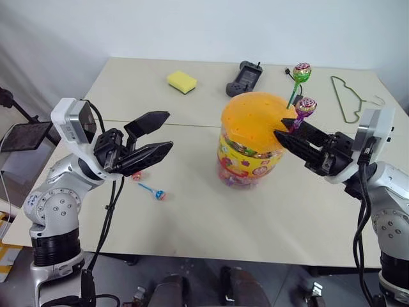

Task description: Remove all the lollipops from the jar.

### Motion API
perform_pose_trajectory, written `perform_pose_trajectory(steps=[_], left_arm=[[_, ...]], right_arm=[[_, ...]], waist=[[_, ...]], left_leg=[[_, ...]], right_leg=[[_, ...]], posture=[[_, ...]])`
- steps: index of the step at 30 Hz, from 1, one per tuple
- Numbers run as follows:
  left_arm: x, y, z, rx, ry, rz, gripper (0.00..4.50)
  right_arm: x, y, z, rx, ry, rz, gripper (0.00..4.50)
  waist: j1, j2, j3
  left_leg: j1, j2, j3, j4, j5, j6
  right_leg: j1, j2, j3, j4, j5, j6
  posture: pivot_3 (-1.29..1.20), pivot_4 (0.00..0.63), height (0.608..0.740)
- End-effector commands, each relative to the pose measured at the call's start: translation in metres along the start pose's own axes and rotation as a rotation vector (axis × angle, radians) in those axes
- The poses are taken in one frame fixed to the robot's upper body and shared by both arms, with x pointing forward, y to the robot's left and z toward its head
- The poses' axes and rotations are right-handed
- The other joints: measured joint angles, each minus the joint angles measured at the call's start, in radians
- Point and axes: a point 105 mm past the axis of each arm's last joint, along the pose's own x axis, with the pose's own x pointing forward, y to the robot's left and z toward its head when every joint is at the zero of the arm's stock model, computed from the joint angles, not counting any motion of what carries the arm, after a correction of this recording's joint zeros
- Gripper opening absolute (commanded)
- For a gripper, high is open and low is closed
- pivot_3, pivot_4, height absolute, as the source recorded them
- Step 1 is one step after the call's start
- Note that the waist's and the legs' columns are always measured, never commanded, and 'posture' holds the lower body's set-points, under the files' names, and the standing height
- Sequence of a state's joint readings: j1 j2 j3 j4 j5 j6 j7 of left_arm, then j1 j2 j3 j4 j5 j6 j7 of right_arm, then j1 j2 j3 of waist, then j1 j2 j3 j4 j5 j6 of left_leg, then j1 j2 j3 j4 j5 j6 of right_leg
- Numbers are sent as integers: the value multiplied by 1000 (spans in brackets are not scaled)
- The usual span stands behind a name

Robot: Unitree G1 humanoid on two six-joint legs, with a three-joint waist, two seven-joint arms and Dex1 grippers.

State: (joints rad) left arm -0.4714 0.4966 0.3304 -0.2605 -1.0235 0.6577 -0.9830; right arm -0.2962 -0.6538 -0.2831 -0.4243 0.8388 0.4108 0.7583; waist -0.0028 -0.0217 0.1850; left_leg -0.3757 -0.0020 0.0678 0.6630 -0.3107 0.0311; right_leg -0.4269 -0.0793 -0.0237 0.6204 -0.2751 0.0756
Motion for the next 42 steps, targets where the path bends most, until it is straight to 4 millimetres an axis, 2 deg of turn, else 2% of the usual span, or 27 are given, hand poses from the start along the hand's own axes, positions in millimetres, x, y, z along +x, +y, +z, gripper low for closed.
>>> perform_pose_trajectory(steps=[1,7,9,11,14,17,19,23,28,29,30,34,39,40,42], left_arm=[[8,-4,7,30,-13,-48,4252],[6,2,6,11,-4,-52,4252],[8,2,-1,28,51,-84,4252],[10,1,-13,56,140,-123,4252],[8,-3,-33,123,263,-188,4252],[6,-8,-47,135,335,-242,4252],[10,-8,-52,152,337,-253,4252],[12,-9,-54,149,321,-253,4252],[13,-4,-49,173,301,-194,4252],[13,-2,-46,177,291,-180,4252],[13,-2,-44,174,284,-172,4252],[12,-2,-42,164,263,-155,4252],[11,0,-36,141,212,-123,4252],[11,2,-30,127,166,-100,4252],[11,20,-5,76,-29,36,4252]], right_arm=[[-3,-3,19,-24,-78,0,143],[-10,-9,48,-6,-182,8,62],[-21,-25,68,38,-201,-42,62],[-43,-48,77,53,-132,-160,62],[-82,-79,47,45,168,-354,62],[-131,-105,-2,8,637,-564,62],[-161,-111,-32,-15,894,-602,62],[-185,-103,-69,25,1044,-521,62],[-205,-102,-88,70,1122,-534,62],[-206,-101,-90,84,1125,-536,62],[-209,-100,-92,97,1135,-545,265],[-209,-99,-87,66,1114,-525,1415],[-177,-106,-60,68,851,-533,3099],[-158,-102,-48,71,730,-474,3436],[-100,-81,-2,22,308,-278,3436]], waist=[[0,0,0],[1,0,0],[0,0,0],[5,1,1],[18,1,1],[14,1,0],[6,1,0],[-6,2,1],[-1,3,1],[0,3,1],[0,3,1],[2,3,1],[0,3,1],[-1,3,1],[-3,3,1]], left_leg=[[0,0,0,0,0,0],[0,0,0,0,0,0],[0,0,0,0,0,0],[0,0,1,0,0,0],[-1,-1,0,0,0,1],[-1,0,2,-2,-1,2],[-2,-1,3,-2,-1,3],[-2,-1,4,-1,-2,7],[-1,0,4,-1,-1,5],[-1,0,4,-1,-1,5],[0,0,4,0,-1,5],[0,0,4,0,-1,5],[0,0,4,1,0,4],[0,0,4,1,0,4],[0,1,4,0,0,3]], right_leg=[[0,0,0,0,0,0],[0,0,0,0,0,0],[0,0,0,0,0,0],[0,0,0,0,0,0],[1,-1,0,-4,0,0],[2,-1,1,-9,0,-1],[1,-2,3,-10,0,-1],[1,-1,4,-9,0,0],[-1,1,3,-3,0,1],[-1,1,3,-3,0,1],[-1,1,3,-2,0,1],[0,1,3,-2,0,1],[0,1,3,-2,1,1],[0,1,3,-2,1,1],[0,2,3,-1,1,1]], posture=[[0,150,740],[0,150,740],[0,150,740],[0,150,740],[0,150,740],[0,150,740],[0,150,740],[0,150,740],[0,150,740],[0,150,740],[0,150,740],[0,150,740],[0,150,740],[0,150,740],[0,150,740]])
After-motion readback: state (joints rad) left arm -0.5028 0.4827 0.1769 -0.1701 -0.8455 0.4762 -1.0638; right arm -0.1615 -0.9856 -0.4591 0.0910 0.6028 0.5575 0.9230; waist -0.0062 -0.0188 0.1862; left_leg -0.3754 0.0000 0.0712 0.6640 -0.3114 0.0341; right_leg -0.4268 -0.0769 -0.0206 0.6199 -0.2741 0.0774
